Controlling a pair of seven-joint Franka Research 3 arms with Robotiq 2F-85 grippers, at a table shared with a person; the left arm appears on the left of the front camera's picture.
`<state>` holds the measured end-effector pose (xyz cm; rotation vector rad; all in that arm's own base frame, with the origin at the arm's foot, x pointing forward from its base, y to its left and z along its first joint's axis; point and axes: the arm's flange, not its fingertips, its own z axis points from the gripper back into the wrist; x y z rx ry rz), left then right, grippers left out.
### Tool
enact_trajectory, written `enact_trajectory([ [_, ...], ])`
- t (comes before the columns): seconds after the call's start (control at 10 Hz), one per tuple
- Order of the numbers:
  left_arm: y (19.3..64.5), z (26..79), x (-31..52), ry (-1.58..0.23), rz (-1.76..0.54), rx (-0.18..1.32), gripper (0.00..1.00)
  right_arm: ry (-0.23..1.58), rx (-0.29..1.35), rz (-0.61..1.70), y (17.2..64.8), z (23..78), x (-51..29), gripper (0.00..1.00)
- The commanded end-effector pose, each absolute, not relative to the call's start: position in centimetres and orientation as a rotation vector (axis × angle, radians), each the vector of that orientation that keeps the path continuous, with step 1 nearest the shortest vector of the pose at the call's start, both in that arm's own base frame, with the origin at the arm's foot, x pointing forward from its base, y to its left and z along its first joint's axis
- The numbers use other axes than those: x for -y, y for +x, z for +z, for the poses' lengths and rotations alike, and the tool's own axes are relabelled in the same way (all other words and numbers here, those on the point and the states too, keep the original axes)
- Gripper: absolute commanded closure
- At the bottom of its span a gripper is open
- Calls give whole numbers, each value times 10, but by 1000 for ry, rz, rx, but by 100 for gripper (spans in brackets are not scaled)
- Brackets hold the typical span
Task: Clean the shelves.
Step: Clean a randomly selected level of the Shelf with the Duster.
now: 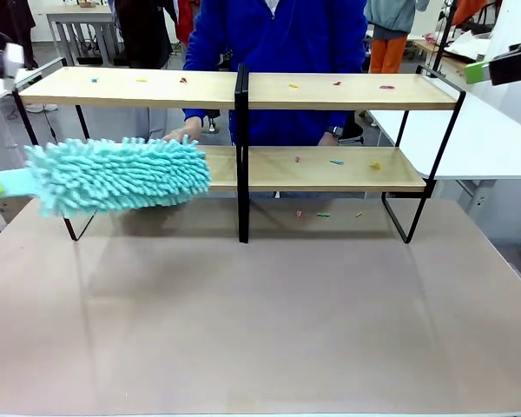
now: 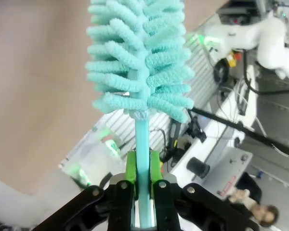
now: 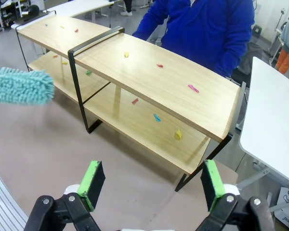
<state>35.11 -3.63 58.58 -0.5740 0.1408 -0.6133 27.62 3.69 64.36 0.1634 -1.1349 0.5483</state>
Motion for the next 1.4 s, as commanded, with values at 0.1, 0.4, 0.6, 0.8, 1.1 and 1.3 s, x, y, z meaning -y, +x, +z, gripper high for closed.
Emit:
enact_trajectory([
  [0.1,402,559,74,-528,-415,-9,88,167,1136,544,277,644,-36,0],
  [0.4,427,550,82,-509,-309,59,88,167,1136,544,277,644,-36,0],
  [0.6,435,545,92,-563,-368,43,88,167,1136,544,277,644,-36,0],
  [0.8,441,543,97,-608,-410,-10,88,167,1136,544,277,644,-36,0],
  [1.1,452,542,106,-629,-421,71,88,167,1136,544,277,644,-36,0],
  [1.3,461,534,113,-609,-394,140,88,167,1136,544,277,644,-36,0],
])
